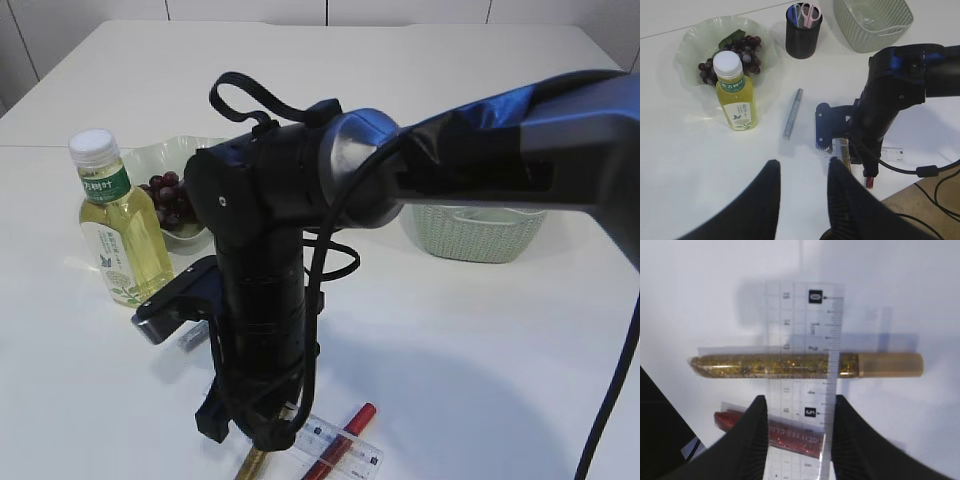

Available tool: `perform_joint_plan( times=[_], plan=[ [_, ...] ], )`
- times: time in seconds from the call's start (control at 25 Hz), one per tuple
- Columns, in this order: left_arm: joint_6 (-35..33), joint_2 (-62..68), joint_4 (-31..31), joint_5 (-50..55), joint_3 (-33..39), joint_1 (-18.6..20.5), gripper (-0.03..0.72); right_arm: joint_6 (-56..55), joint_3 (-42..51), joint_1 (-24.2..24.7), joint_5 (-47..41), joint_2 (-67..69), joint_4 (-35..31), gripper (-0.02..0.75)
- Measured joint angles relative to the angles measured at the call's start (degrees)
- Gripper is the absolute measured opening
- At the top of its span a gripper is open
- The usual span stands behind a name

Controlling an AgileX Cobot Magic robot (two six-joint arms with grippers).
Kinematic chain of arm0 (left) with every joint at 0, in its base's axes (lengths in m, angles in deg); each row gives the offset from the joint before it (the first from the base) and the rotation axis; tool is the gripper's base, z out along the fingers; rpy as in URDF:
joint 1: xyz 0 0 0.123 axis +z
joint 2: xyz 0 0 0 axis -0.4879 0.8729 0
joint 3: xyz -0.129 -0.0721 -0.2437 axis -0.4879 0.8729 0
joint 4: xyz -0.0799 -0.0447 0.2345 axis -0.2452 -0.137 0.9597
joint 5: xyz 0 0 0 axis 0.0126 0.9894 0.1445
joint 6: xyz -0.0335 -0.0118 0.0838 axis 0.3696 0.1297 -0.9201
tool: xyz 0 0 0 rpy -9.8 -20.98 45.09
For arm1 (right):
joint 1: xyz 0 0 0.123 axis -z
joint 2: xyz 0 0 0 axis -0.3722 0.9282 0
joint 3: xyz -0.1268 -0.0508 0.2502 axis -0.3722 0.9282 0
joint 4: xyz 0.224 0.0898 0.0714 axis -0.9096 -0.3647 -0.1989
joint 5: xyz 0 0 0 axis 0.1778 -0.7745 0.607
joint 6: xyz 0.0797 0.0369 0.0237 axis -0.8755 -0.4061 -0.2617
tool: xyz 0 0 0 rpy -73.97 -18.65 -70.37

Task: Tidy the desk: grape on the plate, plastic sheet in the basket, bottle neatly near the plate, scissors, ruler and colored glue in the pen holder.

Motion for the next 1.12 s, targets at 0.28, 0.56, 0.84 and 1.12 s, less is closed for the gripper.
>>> perform_joint_plan(
  times=[0.28, 0.56, 0.84, 1.12],
  plan=[
    [0.0, 0.0, 0.0, 0.0, 0.0, 0.0, 0.237, 0.1, -1.9, 0.0, -0.1, 0.0, 0.0, 0.293],
    [0.0, 0.0, 0.0, 0.0, 0.0, 0.0, 0.237, -0.4, -2.0, 0.0, -0.5, -2.1, -1.2, 0.293],
    [0.0, 0.0, 0.0, 0.0, 0.0, 0.0, 0.237, -1.6, -1.0, 0.0, 2.5, -10.9, -1.3, 0.293],
    [0.0, 0.0, 0.0, 0.0, 0.0, 0.0, 0.237, -5.6, 14.2, 0.0, 17.8, -21.9, 3.3, 0.293]
  ],
)
